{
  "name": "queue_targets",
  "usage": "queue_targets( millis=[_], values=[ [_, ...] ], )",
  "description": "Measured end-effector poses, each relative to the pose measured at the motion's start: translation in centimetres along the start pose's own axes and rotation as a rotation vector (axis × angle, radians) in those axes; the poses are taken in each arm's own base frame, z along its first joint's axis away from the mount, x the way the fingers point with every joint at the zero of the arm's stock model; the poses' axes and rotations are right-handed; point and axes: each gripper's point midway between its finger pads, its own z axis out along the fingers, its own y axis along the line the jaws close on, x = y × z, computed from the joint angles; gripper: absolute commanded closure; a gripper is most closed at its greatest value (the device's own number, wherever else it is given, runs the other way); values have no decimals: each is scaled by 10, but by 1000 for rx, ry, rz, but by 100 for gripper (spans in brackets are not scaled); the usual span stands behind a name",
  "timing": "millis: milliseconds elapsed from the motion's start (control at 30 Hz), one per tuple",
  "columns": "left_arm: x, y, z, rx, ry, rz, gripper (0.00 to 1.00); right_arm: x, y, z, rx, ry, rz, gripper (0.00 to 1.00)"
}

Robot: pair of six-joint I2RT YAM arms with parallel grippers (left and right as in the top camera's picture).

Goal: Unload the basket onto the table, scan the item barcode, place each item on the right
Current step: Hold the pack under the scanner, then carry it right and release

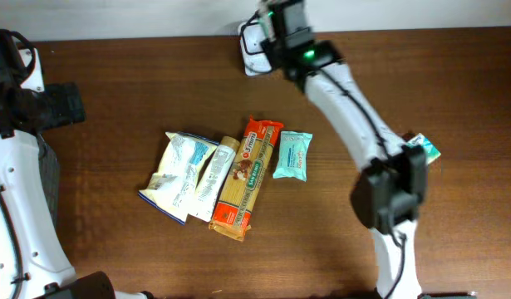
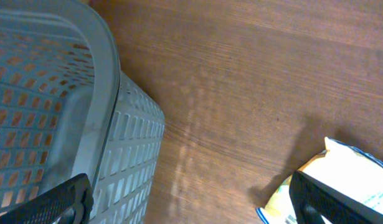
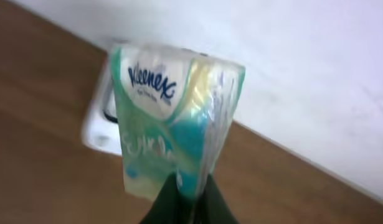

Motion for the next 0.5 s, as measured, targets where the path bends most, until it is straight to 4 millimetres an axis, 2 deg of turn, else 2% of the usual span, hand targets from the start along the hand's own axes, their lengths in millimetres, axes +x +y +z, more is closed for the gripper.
queue_targets(
  millis=[33,67,100,167,267,500],
  values=[
    [0,0,0,0,1,0,1,6,4,17,37,6,-62,96],
    [0,0,0,0,1,0,1,3,1,27,90,-15,-121,96],
    [0,0,0,0,1,0,1,15,8,41,96,13,-162,96],
    [0,0,0,0,1,0,1,6,2,56,178,-41,-244,96],
    [0,0,0,0,1,0,1,2,0,66,228,-67,-339,96],
    [0,0,0,0,1,0,1,24,20,89,182,-26,-525,96]
  ],
)
